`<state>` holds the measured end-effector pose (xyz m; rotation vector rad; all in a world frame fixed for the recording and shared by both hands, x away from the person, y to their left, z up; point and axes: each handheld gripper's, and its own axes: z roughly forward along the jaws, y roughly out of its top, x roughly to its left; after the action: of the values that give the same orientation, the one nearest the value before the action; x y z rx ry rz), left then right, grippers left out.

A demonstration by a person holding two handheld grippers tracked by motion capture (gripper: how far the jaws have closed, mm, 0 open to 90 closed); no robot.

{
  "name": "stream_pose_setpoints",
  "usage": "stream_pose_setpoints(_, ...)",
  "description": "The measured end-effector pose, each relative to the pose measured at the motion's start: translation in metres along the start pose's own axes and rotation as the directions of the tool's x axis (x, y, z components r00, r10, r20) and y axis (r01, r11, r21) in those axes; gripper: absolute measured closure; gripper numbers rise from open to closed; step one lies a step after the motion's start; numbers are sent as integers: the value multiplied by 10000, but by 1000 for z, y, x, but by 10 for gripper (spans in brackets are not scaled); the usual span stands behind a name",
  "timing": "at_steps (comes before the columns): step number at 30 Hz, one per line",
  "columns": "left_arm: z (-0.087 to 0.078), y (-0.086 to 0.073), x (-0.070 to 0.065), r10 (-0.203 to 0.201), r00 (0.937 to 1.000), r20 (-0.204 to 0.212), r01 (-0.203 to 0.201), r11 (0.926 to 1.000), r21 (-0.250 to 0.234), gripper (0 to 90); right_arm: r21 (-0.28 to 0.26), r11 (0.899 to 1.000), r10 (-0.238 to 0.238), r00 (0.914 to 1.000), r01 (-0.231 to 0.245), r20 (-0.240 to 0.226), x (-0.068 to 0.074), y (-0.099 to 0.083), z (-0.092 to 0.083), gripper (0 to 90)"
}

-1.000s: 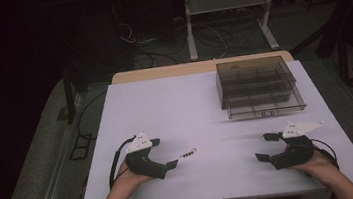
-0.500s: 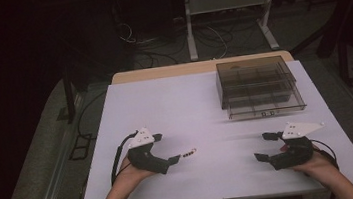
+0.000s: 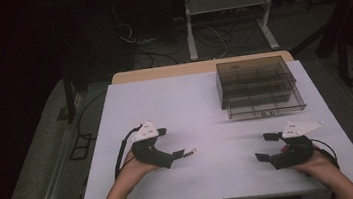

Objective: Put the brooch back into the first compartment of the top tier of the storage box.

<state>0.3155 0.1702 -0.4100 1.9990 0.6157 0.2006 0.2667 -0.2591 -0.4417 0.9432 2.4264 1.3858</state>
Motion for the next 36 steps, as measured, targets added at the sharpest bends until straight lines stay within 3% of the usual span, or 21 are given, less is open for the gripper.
stream_pose_setpoints(20, 22, 18, 4, 186, 9996, 210, -189, 9998, 106, 0, -44, 10000, 20, 10000, -21, -45, 0, 0, 0, 190)
stream_pose_setpoints(28, 35, 23, 0, 258, 9995, 201, -259, 9996, 63, 13, 6, 10000, -21, 10000, 21, -46, 1, 0, 0, 190)
stream_pose_setpoints(33, 42, 19, -5, 253, 9993, 285, -263, 9990, 350, 42, 12, 9999, -107, 9999, 107, -70, 1, 0, 0, 191)
stream_pose_setpoints(36, 46, 16, -7, 285, 9976, 625, -316, 9983, 497, 136, 40, 9999, -120, 9999, 120, -74, 1, 0, 0, 191)
